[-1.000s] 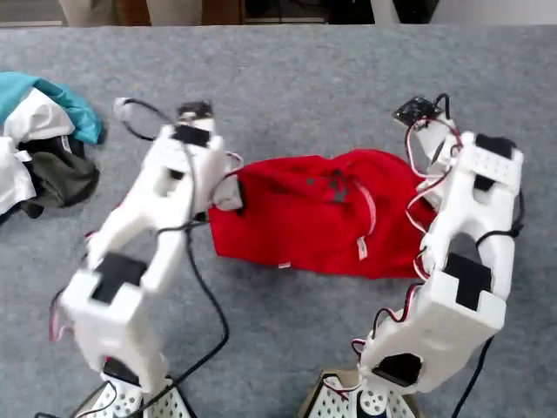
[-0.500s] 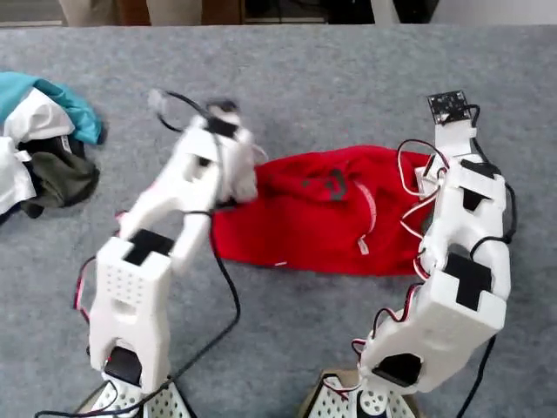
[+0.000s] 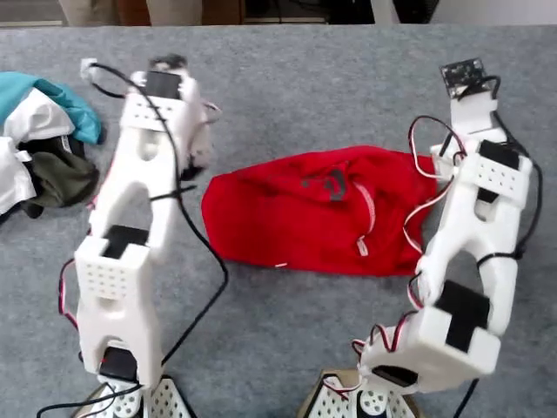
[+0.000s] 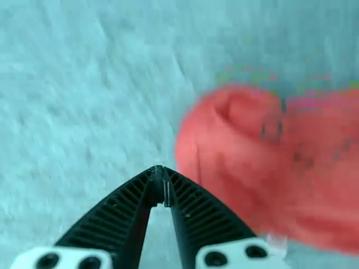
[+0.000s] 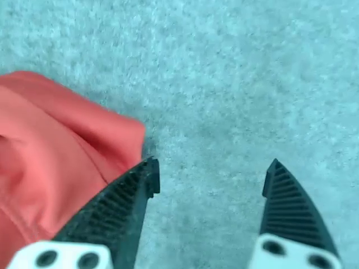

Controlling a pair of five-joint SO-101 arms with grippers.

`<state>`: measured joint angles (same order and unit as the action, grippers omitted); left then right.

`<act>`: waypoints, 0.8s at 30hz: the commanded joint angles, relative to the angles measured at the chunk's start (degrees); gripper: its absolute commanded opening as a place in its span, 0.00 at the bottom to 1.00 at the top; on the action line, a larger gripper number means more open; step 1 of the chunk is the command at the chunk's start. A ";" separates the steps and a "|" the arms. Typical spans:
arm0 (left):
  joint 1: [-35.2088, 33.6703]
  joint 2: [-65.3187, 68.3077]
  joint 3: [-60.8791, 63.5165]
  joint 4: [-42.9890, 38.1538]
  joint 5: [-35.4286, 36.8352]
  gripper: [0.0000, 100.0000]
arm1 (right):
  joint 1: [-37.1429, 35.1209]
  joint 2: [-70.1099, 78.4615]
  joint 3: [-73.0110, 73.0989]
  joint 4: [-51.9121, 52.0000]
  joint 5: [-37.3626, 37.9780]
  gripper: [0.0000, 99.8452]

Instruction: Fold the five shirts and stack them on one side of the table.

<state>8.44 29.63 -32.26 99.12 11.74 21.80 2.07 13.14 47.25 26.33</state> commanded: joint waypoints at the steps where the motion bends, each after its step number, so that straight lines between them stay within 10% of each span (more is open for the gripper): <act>1: 3.52 -9.19 10.99 1.05 -1.14 0.02 | -1.36 -4.70 -2.68 0.62 0.53 0.30; 12: 11.16 -35.65 58.73 -28.57 -5.63 0.19 | -5.85 -4.70 3.12 -6.68 0.44 0.30; 24: 10.29 -19.65 56.35 -41.58 4.92 0.12 | -8.75 -4.53 3.82 -9.05 -2.29 0.30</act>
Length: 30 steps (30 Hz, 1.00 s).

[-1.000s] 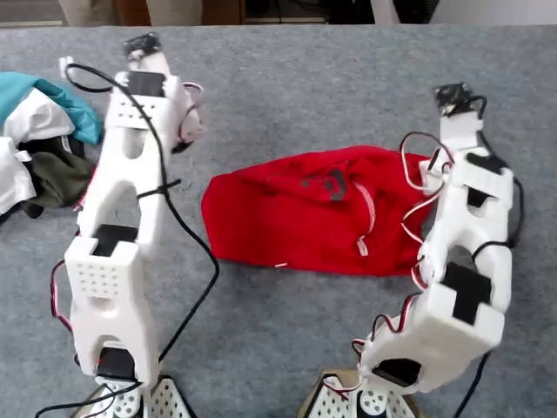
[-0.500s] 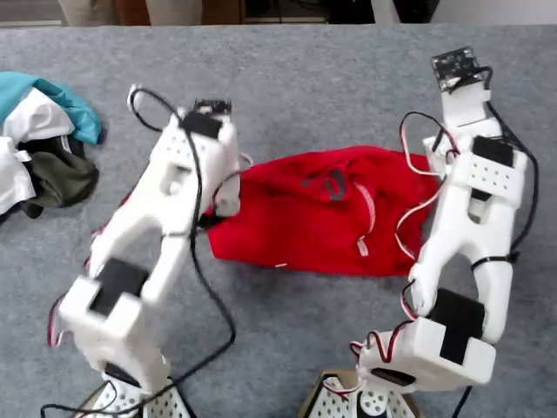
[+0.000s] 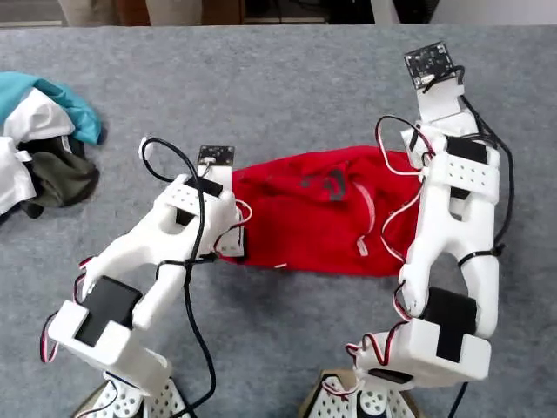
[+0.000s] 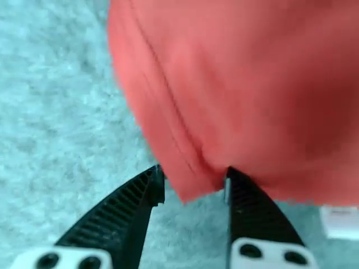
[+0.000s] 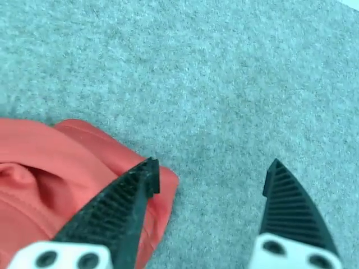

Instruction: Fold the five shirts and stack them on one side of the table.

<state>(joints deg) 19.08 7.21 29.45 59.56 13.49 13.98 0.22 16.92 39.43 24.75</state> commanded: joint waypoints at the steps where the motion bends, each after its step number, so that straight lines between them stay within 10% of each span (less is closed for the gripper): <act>1: -0.35 3.47 -6.95 -2.37 3.78 0.09 | -0.75 -2.68 0.04 -1.23 -0.70 0.30; 17: -13.80 -1.27 -29.80 15.12 3.16 0.02 | -0.92 -3.38 -6.55 10.29 1.23 0.30; 30: -34.02 -15.25 -39.56 38.07 -15.91 0.02 | -1.19 -9.45 -15.60 33.14 7.12 0.30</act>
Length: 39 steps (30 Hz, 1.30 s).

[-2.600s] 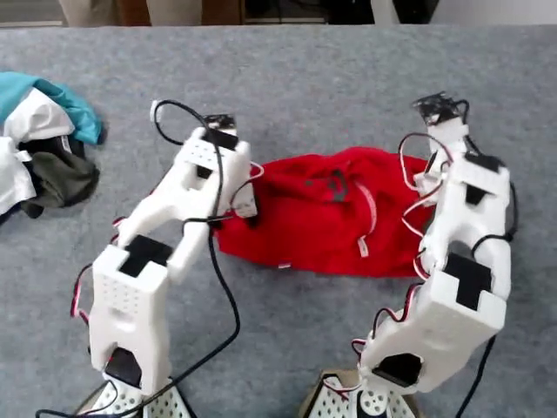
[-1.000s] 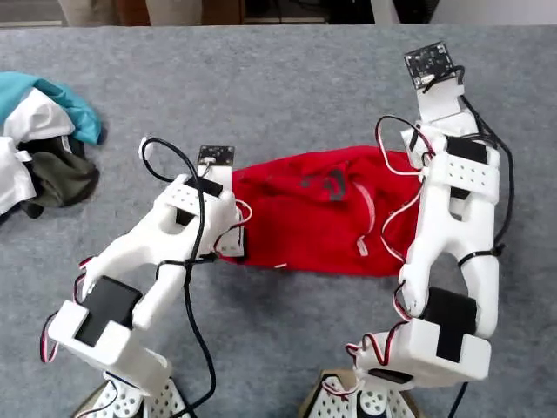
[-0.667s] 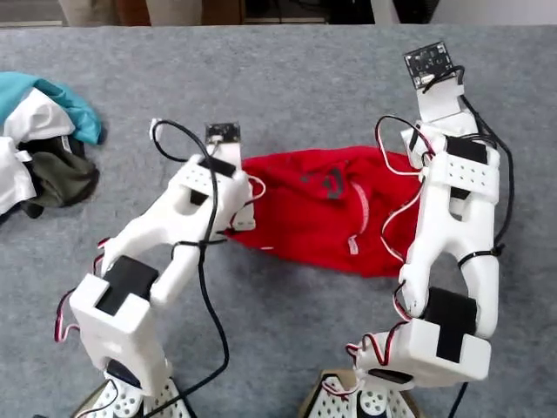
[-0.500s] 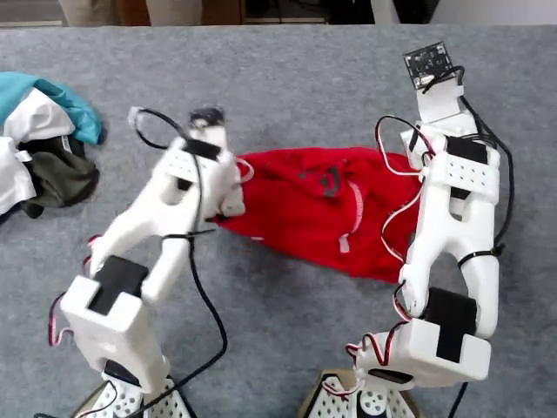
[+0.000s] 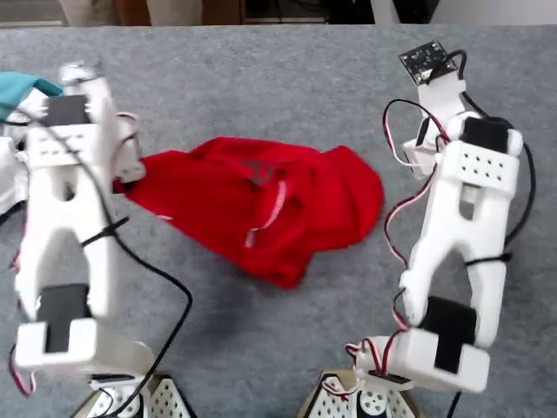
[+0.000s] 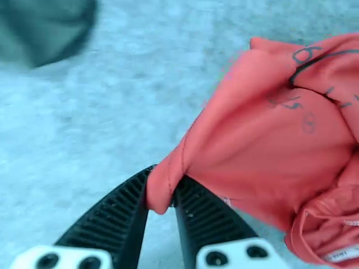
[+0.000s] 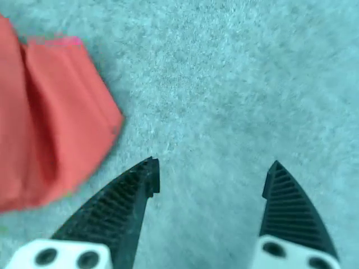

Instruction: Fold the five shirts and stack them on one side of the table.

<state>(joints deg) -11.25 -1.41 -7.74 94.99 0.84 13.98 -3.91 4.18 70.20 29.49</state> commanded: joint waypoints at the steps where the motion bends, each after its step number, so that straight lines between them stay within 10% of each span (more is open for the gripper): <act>1: -4.84 -8.48 -1.76 2.90 -4.22 0.02 | -1.80 -6.64 -2.86 3.52 3.25 0.30; 14: -6.07 -15.43 34.11 -13.27 -6.51 0.02 | -28.62 -11.38 -1.54 16.00 1.32 0.06; 23: -6.51 -15.43 40.18 -16.44 -6.42 0.02 | -46.99 -1.63 10.15 5.10 -6.59 0.33; 31: -6.59 -15.43 40.18 -16.62 -6.33 0.02 | -36.09 10.33 4.79 3.69 -6.68 0.01; 39: -6.59 -15.43 40.26 -16.62 -6.24 0.02 | -18.42 8.31 -5.76 16.26 1.85 0.01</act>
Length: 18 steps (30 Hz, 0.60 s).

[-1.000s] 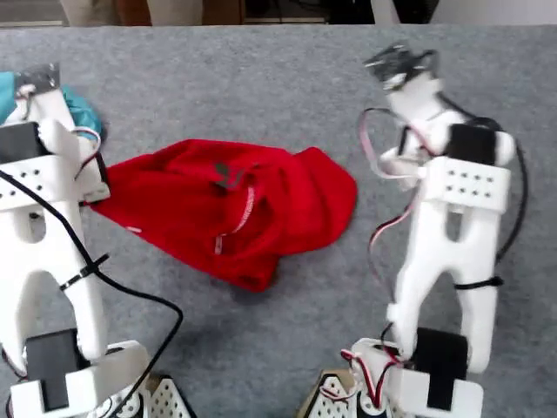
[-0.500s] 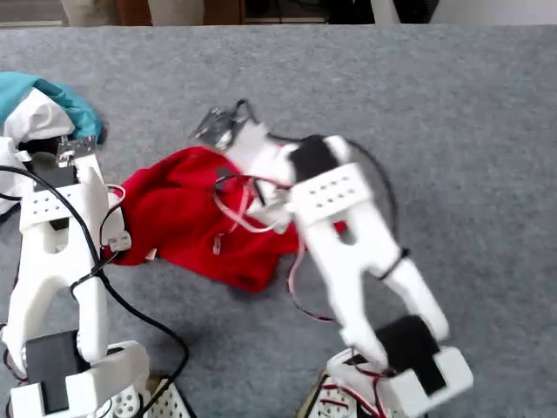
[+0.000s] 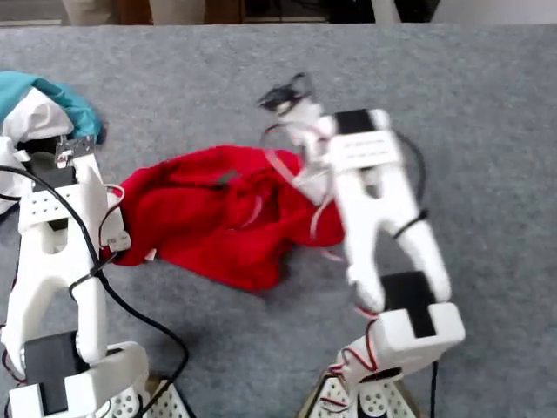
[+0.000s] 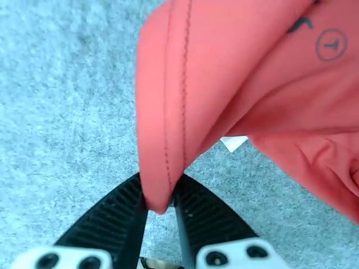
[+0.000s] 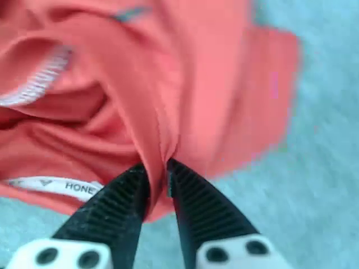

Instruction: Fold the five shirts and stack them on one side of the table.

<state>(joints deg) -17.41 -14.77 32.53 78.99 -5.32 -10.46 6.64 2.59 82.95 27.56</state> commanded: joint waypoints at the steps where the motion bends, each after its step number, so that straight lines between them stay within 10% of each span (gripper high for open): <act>1: -0.44 -2.07 0.00 -0.62 -0.09 0.02 | 8.04 -2.68 -4.18 4.66 5.01 0.01; 18: -0.35 -2.07 -3.60 -0.18 -0.35 0.02 | 36.26 -7.34 17.80 -8.79 37.63 0.06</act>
<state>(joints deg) -17.41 -14.77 32.35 78.11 -5.32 22.59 1.45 19.74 76.97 60.70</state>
